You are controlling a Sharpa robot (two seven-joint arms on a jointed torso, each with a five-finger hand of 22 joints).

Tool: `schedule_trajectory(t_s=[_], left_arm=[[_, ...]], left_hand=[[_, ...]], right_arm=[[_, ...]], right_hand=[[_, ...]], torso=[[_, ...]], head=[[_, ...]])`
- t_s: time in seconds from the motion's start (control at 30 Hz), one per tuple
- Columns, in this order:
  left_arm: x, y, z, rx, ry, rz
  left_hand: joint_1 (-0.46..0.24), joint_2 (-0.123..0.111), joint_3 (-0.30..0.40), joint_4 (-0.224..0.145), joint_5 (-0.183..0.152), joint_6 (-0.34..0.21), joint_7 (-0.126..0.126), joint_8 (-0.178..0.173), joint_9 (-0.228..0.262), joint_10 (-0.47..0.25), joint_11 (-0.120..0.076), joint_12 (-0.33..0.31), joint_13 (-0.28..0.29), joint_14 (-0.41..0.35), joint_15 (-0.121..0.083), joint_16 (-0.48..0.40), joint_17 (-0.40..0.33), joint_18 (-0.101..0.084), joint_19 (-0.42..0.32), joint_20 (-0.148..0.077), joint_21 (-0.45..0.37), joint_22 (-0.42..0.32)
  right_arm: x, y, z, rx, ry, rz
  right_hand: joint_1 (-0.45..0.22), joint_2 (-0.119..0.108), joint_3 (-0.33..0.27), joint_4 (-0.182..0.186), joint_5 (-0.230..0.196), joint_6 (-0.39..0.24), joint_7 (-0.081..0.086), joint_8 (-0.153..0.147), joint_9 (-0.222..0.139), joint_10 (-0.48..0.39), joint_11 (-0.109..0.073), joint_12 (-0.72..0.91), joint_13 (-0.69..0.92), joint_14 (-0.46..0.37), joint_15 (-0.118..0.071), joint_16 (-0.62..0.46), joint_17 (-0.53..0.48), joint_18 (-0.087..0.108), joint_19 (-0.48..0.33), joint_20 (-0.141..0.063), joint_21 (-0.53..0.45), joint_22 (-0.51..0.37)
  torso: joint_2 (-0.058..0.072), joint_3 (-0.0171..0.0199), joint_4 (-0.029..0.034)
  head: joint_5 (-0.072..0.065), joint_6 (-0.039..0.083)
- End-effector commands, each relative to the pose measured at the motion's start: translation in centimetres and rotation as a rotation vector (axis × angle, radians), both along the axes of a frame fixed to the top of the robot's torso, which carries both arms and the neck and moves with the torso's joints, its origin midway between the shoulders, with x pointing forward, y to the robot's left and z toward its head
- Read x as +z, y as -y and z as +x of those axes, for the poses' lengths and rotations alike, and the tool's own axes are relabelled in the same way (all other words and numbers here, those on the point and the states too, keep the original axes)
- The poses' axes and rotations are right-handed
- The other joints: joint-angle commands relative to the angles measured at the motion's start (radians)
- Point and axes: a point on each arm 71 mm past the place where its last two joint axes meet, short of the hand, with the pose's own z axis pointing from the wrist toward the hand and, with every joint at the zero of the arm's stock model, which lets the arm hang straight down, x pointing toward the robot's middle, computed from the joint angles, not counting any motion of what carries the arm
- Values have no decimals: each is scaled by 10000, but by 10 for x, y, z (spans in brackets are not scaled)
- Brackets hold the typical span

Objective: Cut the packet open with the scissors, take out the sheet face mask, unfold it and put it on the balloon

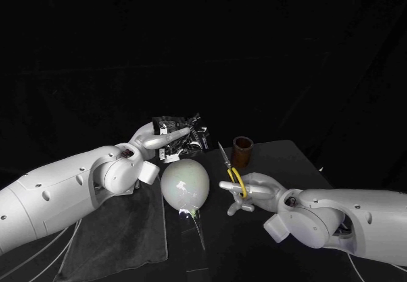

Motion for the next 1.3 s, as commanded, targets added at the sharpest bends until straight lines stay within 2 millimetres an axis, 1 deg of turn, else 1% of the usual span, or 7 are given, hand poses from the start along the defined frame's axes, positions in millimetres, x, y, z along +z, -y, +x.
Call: schedule_trajectory(t_s=[0.03,0.5,0.63,0.7,0.83,1.07,1.3], left_arm=[[2,-3,2,359,-132,-465],[0,-16,6,983,-518,-773],[0,-14,6,968,-565,-758],[-1,-12,6,964,-585,-744],[-1,-11,6,965,-598,-729],[-1,-9,7,965,-586,-734],[-1,-7,8,958,-553,-768]], left_hand=[[-109,37,253,-331,46,0,-63,45,19,119,-14,64,7,60,-16,57,19,202,32,-38,85,19],[-127,39,252,-350,46,7,-70,50,24,140,-24,81,8,81,-28,85,35,202,41,-52,123,41],[-130,41,252,-351,46,9,-71,51,24,142,-24,82,8,83,-29,88,37,201,42,-53,127,44],[-130,41,252,-351,46,9,-71,51,24,142,-24,82,8,83,-29,88,37,201,42,-53,127,44],[-130,41,252,-351,46,9,-71,51,24,142,-24,82,8,83,-29,88,37,201,42,-53,127,44],[-135,44,253,-356,46,11,-73,53,26,147,-27,86,8,89,-32,96,42,201,44,-57,139,51],[-135,42,254,-365,46,11,-74,53,26,151,-30,89,7,92,-36,103,46,201,45,-61,149,57]], right_arm=[[0,7,3,-876,189,-284],[-4,13,7,-1025,144,-699],[-3,10,6,-805,208,-633],[-2,7,5,-649,274,-566],[0,2,2,-344,326,-409],[-1,-5,-2,357,9,-232],[-3,-11,-5,806,-379,-179]], right_hand=[[459,427,-34,1,-86,1852,-311,5094,3185,640,-428,7125,6208,997,-761,811,567,218,291,-132,225,127],[481,617,-335,208,-91,2373,-525,5870,3433,982,-624,8323,7957,1585,-1046,3102,2267,172,636,-308,968,691],[358,662,-437,364,-90,1770,-550,5100,3143,942,-657,8208,7782,1521,-1076,2837,2085,160,577,-300,1030,764],[83,582,-684,843,-18,-1940,-290,-261,860,247,-439,6597,5539,909,-870,870,769,111,21,-184,779,697],[132,523,-976,1344,-75,-3067,588,-2701,-693,-908,220,3773,2316,26,-266,-1605,-790,83,-565,16,372,498],[342,310,-1975,1866,-88,-4056,1721,-5175,-2579,-3233,1427,-1188,-1330,-2168,752,-4876,-2523,-122,-2192,845,-967,-266],[289,380,-2841,2135,-77,-4570,2337,-6086,-3382,-4581,2105,-2942,-2457,-4138,1535,-6269,-3443,-220,-3653,1531,-2097,-945]], torso=[[5,-8,0],[4,13,0],[2,21,7],[2,20,0],[3,19,-12],[0,-3,-17],[-9,-5,20]], head=[[-19,-6],[14,-4],[86,49],[114,45],[133,25],[123,17],[148,31]])
